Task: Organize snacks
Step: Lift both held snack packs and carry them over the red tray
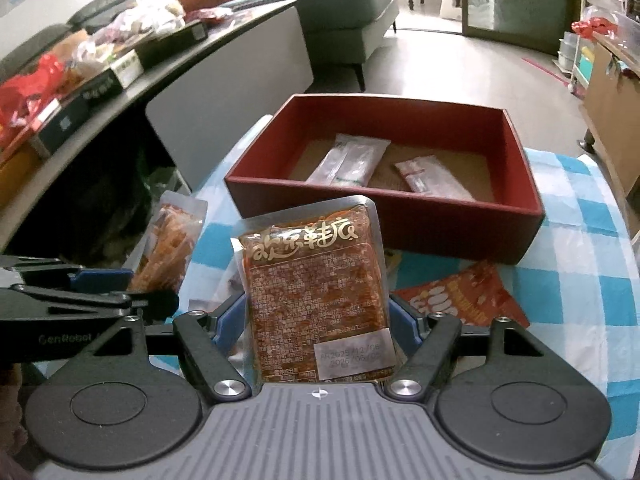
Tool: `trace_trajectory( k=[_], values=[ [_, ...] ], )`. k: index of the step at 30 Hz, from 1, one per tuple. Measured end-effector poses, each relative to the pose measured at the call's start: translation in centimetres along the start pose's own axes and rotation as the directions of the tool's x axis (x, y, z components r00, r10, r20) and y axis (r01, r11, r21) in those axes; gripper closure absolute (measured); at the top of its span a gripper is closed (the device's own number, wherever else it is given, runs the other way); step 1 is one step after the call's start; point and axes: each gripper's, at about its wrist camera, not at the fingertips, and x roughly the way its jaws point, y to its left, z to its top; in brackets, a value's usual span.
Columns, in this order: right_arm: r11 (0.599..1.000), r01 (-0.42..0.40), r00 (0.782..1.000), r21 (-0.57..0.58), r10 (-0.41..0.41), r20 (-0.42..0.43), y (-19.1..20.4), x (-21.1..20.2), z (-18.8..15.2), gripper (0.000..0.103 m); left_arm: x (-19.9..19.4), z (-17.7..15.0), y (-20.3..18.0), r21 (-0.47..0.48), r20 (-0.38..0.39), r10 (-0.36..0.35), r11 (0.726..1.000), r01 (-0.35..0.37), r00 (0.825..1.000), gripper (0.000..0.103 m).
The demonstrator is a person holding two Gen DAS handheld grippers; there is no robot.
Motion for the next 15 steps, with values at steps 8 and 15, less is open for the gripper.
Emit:
trace_trajectory(
  k=[8,15],
  values=[
    [1.0,0.009,0.999,0.015,-0.01,0.04,-1.0,-0.5,1.5,0.023,0.1,2.2,-1.4,0.036,0.051,0.011,0.999,-0.012,0.999,0.06],
    [1.0,0.009,0.997,0.019,-0.01,0.076,-1.6,-0.9,3.1,0.023,0.2,4.8,-2.5,0.051,0.095,0.006,0.999,-0.011,0.995,0.06]
  ],
)
